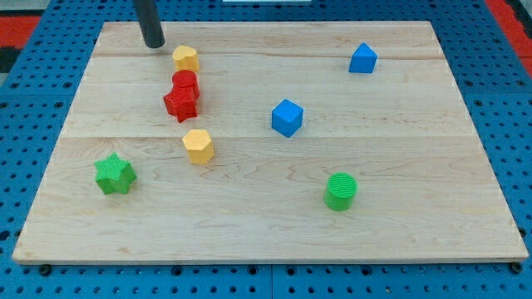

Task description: Push the yellow heart into the red circle

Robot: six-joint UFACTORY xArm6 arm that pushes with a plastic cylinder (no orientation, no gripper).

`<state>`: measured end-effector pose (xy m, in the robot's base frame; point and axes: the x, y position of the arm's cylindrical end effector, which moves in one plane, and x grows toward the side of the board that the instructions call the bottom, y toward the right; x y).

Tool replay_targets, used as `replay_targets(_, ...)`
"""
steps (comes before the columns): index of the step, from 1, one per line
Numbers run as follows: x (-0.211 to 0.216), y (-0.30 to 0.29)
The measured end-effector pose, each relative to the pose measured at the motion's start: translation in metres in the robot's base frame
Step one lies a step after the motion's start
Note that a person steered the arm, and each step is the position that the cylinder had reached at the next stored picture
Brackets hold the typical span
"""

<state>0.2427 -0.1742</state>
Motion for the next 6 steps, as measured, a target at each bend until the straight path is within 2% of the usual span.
replay_targets(1,0.012,0.029)
replay_targets(3,0.048,0.041)
replay_targets(4,0.022,0.035)
replay_targets(5,-0.001,-0.015)
replay_targets(6,0.001,-0.094)
